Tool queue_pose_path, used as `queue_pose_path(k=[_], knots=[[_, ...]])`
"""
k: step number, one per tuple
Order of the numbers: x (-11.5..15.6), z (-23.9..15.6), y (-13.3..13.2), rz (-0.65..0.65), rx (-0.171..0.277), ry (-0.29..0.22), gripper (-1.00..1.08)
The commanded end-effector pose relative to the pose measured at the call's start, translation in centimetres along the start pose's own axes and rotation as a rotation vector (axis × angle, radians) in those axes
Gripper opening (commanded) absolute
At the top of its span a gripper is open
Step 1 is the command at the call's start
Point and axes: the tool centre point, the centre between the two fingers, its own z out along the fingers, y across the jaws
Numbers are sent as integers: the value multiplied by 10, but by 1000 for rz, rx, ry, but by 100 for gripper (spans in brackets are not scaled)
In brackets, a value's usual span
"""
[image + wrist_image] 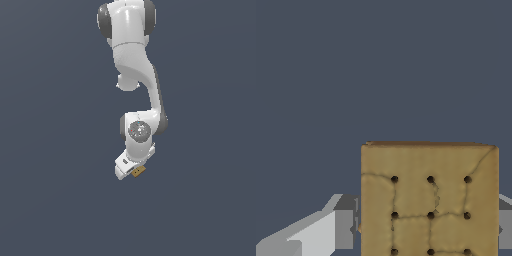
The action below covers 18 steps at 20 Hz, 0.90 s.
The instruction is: Pick up the object and move it to a goal position.
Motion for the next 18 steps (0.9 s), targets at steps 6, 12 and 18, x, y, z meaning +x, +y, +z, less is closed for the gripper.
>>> queue_pose_path(k=[6,12,18], knots=[[0,-1,0,0,0,0,-100],[-5,-12,-4,0,0,0,-100],[-14,-37,-12,0,0,0,-100]])
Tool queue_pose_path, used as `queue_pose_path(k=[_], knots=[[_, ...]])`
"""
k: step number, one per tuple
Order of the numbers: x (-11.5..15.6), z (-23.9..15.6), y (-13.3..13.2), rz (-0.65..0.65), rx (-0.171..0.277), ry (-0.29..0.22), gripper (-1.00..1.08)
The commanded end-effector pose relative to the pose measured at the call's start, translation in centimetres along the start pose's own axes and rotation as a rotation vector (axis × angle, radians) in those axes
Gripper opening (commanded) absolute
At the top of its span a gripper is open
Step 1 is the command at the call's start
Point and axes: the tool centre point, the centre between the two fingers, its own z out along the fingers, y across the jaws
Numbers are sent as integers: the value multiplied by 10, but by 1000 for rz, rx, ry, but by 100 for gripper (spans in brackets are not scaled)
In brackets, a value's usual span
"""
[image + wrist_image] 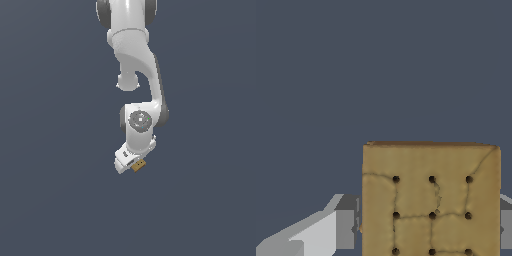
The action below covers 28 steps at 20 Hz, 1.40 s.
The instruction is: Pick up the object and move it to a goal position.
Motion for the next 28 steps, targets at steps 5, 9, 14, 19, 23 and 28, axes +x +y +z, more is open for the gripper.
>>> queue_pose_path(k=[5,9,14,19,23,28], knots=[[-15,-41,-13,0,-2,1,-100],[-27,-74,-23,-1,-2,1,-100],[-43,-116,-37,-1,-3,0,-100],[-58,-160,-50,-1,-3,0,-100],[-70,-195,-61,-1,-2,1,-100],[-81,-230,-71,-1,-1,2,-100]])
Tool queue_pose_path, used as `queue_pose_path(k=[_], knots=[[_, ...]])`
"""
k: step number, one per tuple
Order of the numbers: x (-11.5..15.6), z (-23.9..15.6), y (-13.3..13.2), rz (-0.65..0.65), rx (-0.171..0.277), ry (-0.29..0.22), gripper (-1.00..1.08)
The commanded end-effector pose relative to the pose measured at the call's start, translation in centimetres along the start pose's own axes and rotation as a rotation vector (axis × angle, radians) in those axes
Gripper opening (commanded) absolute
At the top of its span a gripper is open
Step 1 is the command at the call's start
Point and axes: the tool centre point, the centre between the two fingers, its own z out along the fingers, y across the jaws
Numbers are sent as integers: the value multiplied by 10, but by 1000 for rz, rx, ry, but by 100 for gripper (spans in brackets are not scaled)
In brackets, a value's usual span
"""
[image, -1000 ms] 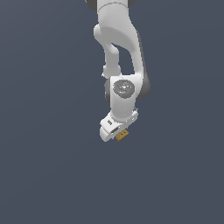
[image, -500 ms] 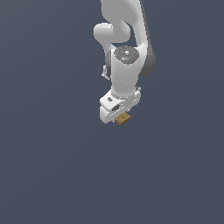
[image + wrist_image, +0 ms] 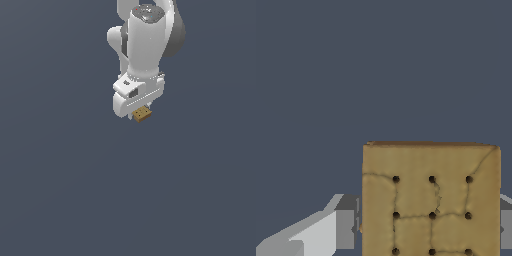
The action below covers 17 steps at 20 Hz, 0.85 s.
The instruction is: Pick up the object and move it to a goal position.
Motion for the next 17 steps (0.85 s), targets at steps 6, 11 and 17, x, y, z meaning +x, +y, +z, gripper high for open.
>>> queue_pose_path(k=[6,11,17], knots=[[-12,-40,-11,0,1,1,-100],[-15,-50,-13,0,1,1,-100],[-14,-47,-12,1,1,1,-100]])
